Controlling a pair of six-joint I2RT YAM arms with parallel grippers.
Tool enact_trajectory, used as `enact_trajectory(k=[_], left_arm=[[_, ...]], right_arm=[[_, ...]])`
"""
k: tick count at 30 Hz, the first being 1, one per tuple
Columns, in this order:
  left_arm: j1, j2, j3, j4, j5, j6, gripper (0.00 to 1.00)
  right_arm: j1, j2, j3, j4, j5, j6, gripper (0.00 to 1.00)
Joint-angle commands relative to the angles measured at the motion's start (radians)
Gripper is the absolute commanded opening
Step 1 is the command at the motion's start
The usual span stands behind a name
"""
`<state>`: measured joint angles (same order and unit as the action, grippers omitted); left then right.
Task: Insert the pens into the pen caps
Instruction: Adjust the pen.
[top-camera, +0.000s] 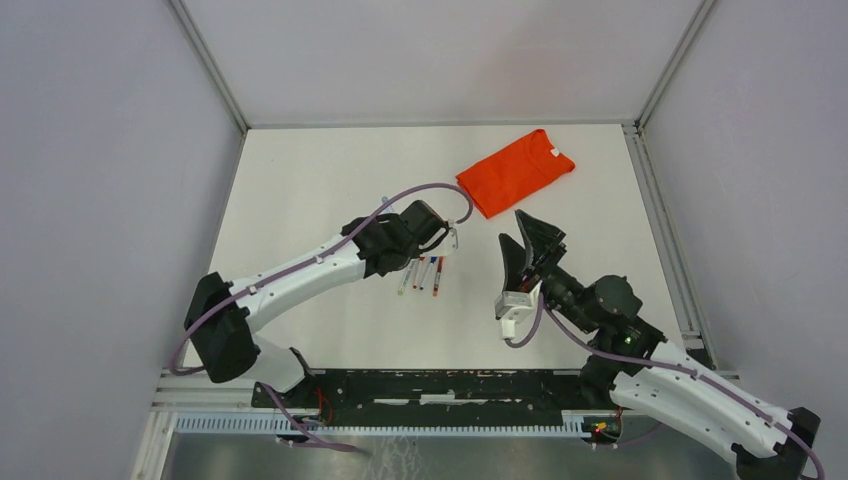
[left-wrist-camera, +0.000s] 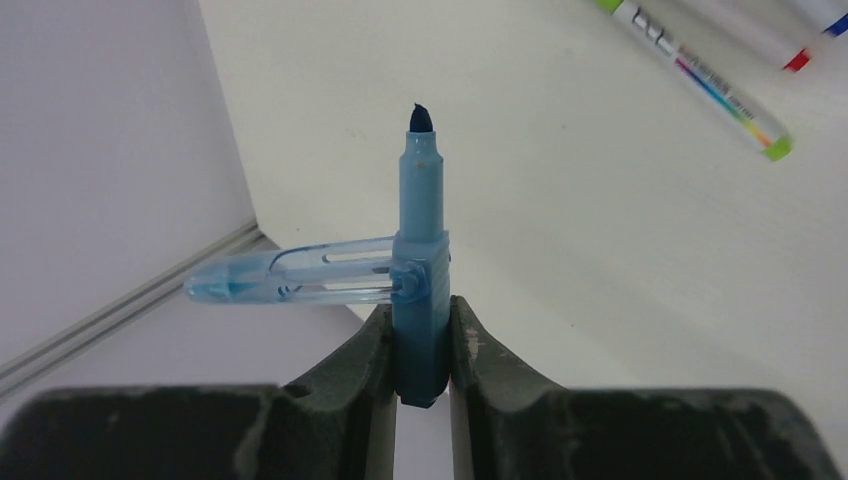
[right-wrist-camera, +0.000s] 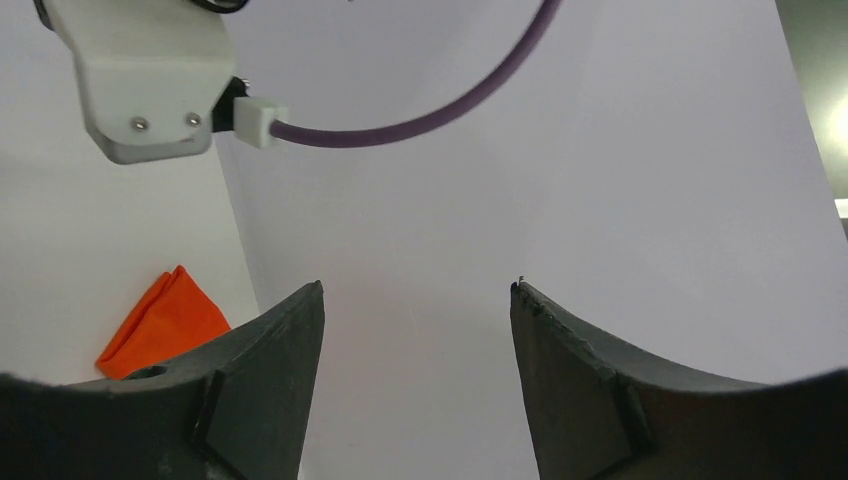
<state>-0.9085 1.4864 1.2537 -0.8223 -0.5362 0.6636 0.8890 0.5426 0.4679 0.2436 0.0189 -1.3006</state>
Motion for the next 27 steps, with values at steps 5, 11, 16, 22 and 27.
enact_trajectory(k=[5,11,16,22,27], left_arm=[[0.002,-0.269,-0.151,0.282,-0.091,0.432,0.02],[0.002,-0.581,-0.386,0.581,0.191,0.810,0.02],[0.002,-0.683,-0.467,0.672,0.315,0.992,0.02],[0.002,-0.714,-0.460,0.721,0.454,0.978,0.02],[0.002,-0.722,-0.453,0.791,0.570,0.968,0.02]], right_arm=[[0.002,-0.086,-0.020,0.004,-0.050,0.289,0.73],[0.002,-0.067,-0.037,0.004,-0.410,0.446,0.74],[0.001,0.018,-0.060,0.178,-0.458,0.607,0.74],[0.002,0.126,-0.047,0.431,-0.360,0.937,0.74],[0.002,0.196,-0.036,0.568,-0.271,1.244,0.73]])
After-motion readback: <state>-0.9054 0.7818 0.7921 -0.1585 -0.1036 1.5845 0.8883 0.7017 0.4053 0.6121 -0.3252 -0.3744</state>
